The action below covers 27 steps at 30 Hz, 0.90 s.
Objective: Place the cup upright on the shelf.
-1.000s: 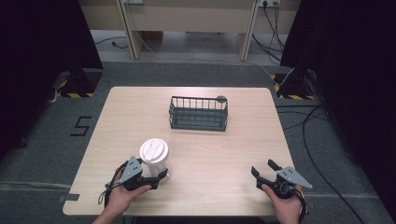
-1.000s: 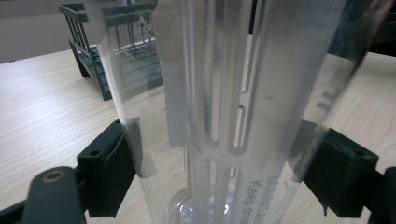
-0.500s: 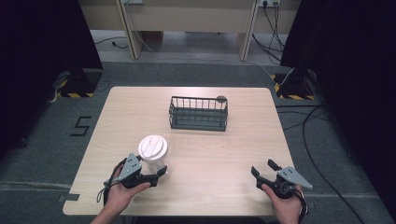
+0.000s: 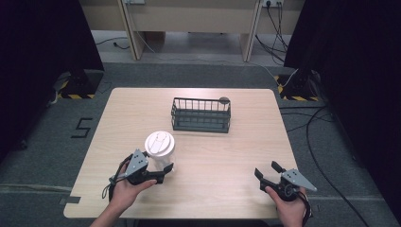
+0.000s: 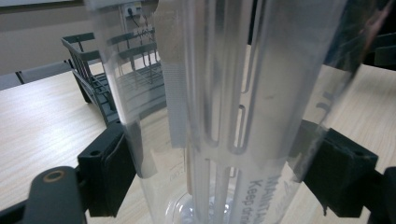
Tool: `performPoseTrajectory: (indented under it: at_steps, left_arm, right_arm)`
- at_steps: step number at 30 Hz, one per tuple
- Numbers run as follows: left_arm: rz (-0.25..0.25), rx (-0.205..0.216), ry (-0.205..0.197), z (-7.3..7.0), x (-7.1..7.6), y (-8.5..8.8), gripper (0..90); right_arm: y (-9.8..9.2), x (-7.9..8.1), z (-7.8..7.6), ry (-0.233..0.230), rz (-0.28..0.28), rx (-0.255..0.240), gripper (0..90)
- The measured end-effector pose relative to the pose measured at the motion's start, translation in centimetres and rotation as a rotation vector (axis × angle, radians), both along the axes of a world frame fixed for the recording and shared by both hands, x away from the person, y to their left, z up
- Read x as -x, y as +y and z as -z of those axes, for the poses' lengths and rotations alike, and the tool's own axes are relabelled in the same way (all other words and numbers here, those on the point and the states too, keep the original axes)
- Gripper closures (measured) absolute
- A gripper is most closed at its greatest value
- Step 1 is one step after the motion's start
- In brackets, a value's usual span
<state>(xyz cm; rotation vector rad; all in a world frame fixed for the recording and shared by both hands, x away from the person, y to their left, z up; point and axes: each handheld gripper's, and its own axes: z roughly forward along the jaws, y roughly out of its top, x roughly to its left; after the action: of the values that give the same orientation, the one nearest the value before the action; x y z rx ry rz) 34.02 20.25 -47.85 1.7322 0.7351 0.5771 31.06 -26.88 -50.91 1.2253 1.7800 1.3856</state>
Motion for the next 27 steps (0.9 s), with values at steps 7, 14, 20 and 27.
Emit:
performPoseTrajectory:
  at_steps: [7, 14, 20, 27]
  left_arm:
    - [-0.006, 0.000, -0.001, -0.3, -0.5, -0.2, 18.2]
    - [-0.005, -0.003, -0.007, -0.7, -1.1, -0.6, 18.2]
    - [-0.003, -0.003, -0.010, -1.0, -1.7, -0.9, 18.2]
    - [-0.008, 0.004, -0.022, -1.6, -2.6, -1.1, 18.2]
  right_arm:
    - [0.0, 0.0, 0.1, -0.001, 0.002, -0.007, 23.6]
    - [0.0, 0.0, 0.1, -0.001, 0.001, -0.009, 23.7]
    - [0.0, -0.1, 0.2, -0.001, -0.001, -0.010, 23.7]
    - [0.0, -0.1, 0.2, -0.005, 0.001, -0.005, 23.7]
